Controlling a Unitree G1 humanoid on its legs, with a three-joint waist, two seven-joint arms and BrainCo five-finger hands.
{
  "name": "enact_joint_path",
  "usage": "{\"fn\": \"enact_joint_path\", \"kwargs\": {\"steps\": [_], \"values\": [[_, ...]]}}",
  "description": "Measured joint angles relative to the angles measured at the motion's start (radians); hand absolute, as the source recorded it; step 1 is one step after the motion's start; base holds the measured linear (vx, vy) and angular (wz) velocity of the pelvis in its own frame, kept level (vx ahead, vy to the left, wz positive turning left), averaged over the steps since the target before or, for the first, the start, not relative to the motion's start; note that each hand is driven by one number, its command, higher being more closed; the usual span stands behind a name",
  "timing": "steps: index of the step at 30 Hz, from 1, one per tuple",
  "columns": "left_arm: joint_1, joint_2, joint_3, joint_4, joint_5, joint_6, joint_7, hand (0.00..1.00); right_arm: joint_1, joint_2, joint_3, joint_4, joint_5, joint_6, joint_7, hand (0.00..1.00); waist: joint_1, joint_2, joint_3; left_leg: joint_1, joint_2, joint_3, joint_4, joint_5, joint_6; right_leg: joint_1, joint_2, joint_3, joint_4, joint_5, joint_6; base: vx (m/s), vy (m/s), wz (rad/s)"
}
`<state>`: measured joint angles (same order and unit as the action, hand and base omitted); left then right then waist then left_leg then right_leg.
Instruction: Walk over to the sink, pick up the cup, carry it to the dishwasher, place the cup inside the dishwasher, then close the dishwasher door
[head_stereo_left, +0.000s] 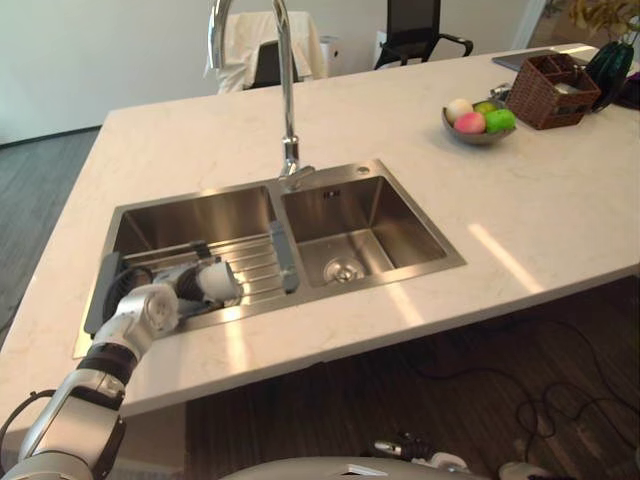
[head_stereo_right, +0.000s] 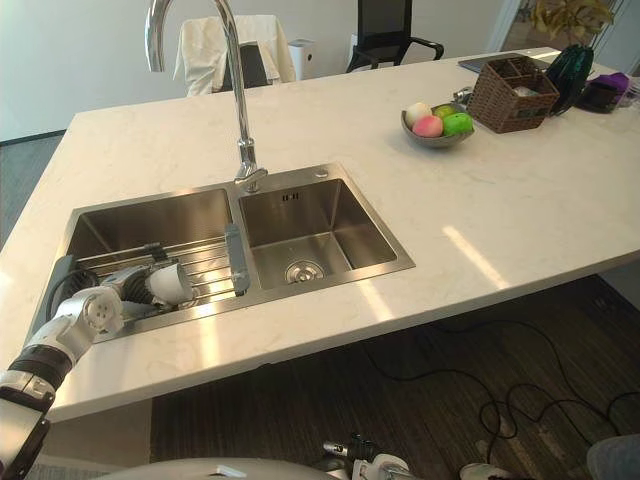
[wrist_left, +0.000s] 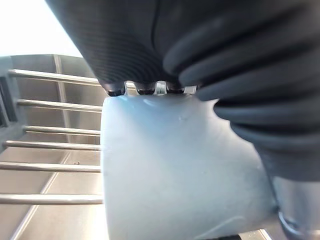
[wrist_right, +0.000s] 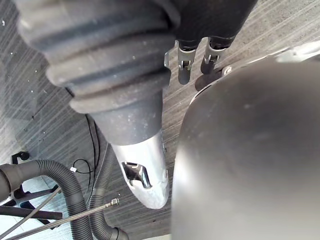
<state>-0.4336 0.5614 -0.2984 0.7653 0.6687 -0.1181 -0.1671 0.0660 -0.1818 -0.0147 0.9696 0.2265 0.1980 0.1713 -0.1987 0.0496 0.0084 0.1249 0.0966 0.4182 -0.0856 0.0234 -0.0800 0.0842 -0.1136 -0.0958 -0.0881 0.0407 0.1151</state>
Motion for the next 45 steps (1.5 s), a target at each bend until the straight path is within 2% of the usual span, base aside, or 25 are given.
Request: {"fn": "enact_joint_path", "kwargs": {"steps": [4, 5, 7, 9, 15, 17, 20, 23, 25, 27, 30, 33, 37, 38, 42, 45], "values": [[0.025, 0.0, 0.003, 0.01, 0.001, -0.027, 0.093, 1.0, -0.002, -0.001, 0.0, 0.015, -0.021, -0.02, 0.0, 0.0, -0.006, 0.0, 0.0, 0.001, 0.0, 0.0, 0.0, 0.0, 0.0, 0.0, 0.0, 0.0, 0.0, 0.0, 0.0, 0.0, 0.0, 0.0], [0.025, 0.0, 0.003, 0.01, 0.001, -0.027, 0.093, 1.0, -0.002, -0.001, 0.0, 0.015, -0.021, -0.02, 0.0, 0.0, -0.006, 0.0, 0.0, 0.001, 0.0, 0.0, 0.0, 0.0, 0.0, 0.0, 0.0, 0.0, 0.0, 0.0, 0.0, 0.0, 0.0, 0.0], [0.044, 0.002, 0.009, 0.01, 0.001, -0.072, 0.155, 1.0, -0.002, -0.004, 0.0, 0.03, -0.022, -0.028, 0.0, 0.0, -0.005, -0.001, -0.001, 0.001, 0.0, -0.001, 0.0, 0.0, 0.0, 0.0, 0.0, -0.001, 0.0, 0.0, 0.0, 0.0, 0.0, 0.0], [0.055, 0.003, 0.015, 0.007, -0.006, -0.097, 0.197, 1.0, -0.002, -0.005, 0.0, 0.03, -0.021, -0.03, 0.0, 0.0, -0.004, 0.0, -0.001, 0.001, 0.0, -0.001, 0.0, 0.0, 0.0, 0.001, 0.0, -0.001, 0.0, -0.001, 0.001, 0.0, 0.0, 0.0], [0.11, -0.004, 0.073, -0.032, -0.184, -0.146, 0.309, 1.0, 0.005, -0.001, 0.0, 0.033, -0.017, -0.051, -0.005, 0.0, 0.008, -0.005, 0.0, -0.002, 0.0, -0.011, 0.0, 0.001, 0.001, 0.004, -0.002, -0.028, 0.0, -0.001, 0.001, -0.01, -0.012, 0.03], [0.131, -0.017, 0.109, -0.069, -0.2, -0.17, 0.341, 1.0, 0.013, 0.003, -0.006, 0.033, -0.016, -0.065, -0.006, 0.0, 0.02, -0.011, 0.004, -0.005, -0.001, -0.02, 0.0, 0.001, 0.001, 0.007, -0.003, -0.04, 0.001, -0.002, 0.002, -0.01, -0.027, 0.12], [0.146, -0.029, 0.141, -0.117, -0.238, -0.187, 0.365, 1.0, 0.017, 0.006, -0.008, 0.033, -0.014, -0.067, -0.006, 0.0, 0.026, -0.016, 0.004, -0.01, -0.002, -0.036, 0.0, 0.003, 0.001, 0.011, -0.004, -0.062, 0.005, -0.004, 0.002, 0.0, -0.026, 0.18], [0.154, -0.034, 0.194, -0.212, -0.358, -0.201, 0.382, 1.0, 0.028, 0.007, -0.01, 0.037, 0.009, -0.081, -0.006, 0.0, 0.038, -0.02, 0.007, -0.012, -0.002, -0.055, 0.0, 0.004, 0.0, 0.021, -0.004, -0.086, 0.006, -0.008, 0.001, 0.0, -0.027, 0.19], [0.155, -0.067, 0.302, -0.338, -0.497, -0.208, 0.384, 1.0, 0.029, 0.007, -0.01, 0.046, 0.017, -0.088, -0.005, 0.0, 0.053, -0.023, 0.009, -0.019, -0.002, -0.066, 0.0, 0.009, 0.002, 0.021, -0.004, -0.102, 0.007, -0.008, 0.001, -0.01, -0.026, 0.14], [0.158, -0.115, 0.372, -0.466, -0.591, -0.212, 0.399, 1.0, 0.029, 0.006, -0.01, 0.069, 0.041, -0.098, -0.005, 0.0, 0.069, -0.025, 0.009, -0.019, -0.002, -0.075, 0.0, 0.012, 0.002, 0.027, -0.004, -0.111, 0.007, -0.009, 0.0, -0.02, -0.028, 0.14], [0.192, -0.173, 0.433, -0.679, -0.686, -0.225, 0.423, 1.0, 0.036, 0.006, -0.01, 0.069, 0.066, -0.107, -0.004, 0.0, 0.082, -0.025, 0.009, -0.018, -0.003, -0.098, 0.0, 0.016, 0.003, 0.042, -0.004, -0.135, 0.007, -0.013, -0.006, -0.03, -0.027, 0.21], [0.222, -0.209, 0.456, -0.782, -0.731, -0.249, 0.423, 1.0, 0.038, 0.007, -0.013, 0.069, 0.081, -0.105, -0.003, 0.0, 0.093, -0.026, 0.01, -0.018, -0.003, -0.119, -0.001, 0.023, 0.005, 0.054, -0.003, -0.152, 0.006, -0.017, -0.009, -0.06, -0.027, 0.18], [0.228, -0.216, 0.467, -0.794, -0.768, -0.25, 0.424, 1.0, 0.037, 0.011, -0.028, 0.068, 0.083, -0.102, -0.001, 0.0, 0.115, -0.028, 0.01, -0.021, -0.002, -0.123, -0.001, 0.026, 0.007, 0.054, -0.004, -0.161, 0.001, -0.023, -0.016, -0.05, -0.013, 0.05], [0.248, -0.229, 0.537, -0.876, -0.785, -0.251, 0.465, 1.0, 0.007, 0.035, -0.029, 0.067, 0.082, -0.064, -0.001, 0.0, 0.134, -0.055, 0.013, -0.037, -0.002, -0.144, -0.001, 0.024, 0.003, 0.053, -0.003, -0.185, 0.006, -0.027, -0.008, 0.0, 0.0, 0.0], [0.25, -0.237, 0.537, -0.883, -0.785, -0.25, 0.465, 1.0, 0.019, 0.034, -0.036, 0.067, 0.082, -0.064, -0.001, 0.0, 0.132, -0.055, 0.015, -0.036, 0.0, -0.133, 0.005, 0.023, 0.002, 0.045, -0.001, -0.156, 0.005, -0.025, -0.007, 0.0, 0.001, -0.07], [0.277, -0.31, 0.526, -0.95, -0.785, -0.258, 0.484, 1.0, 0.027, 0.03, -0.049, 0.064, 0.087, -0.063, 0.0, 0.0, 0.132, -0.048, 0.019, -0.041, 0.0, -0.119, 0.006, 0.019, 0.0, 0.024, -0.005, -0.143, 0.003, -0.016, -0.007, -0.02, 0.003, -0.29]]}}
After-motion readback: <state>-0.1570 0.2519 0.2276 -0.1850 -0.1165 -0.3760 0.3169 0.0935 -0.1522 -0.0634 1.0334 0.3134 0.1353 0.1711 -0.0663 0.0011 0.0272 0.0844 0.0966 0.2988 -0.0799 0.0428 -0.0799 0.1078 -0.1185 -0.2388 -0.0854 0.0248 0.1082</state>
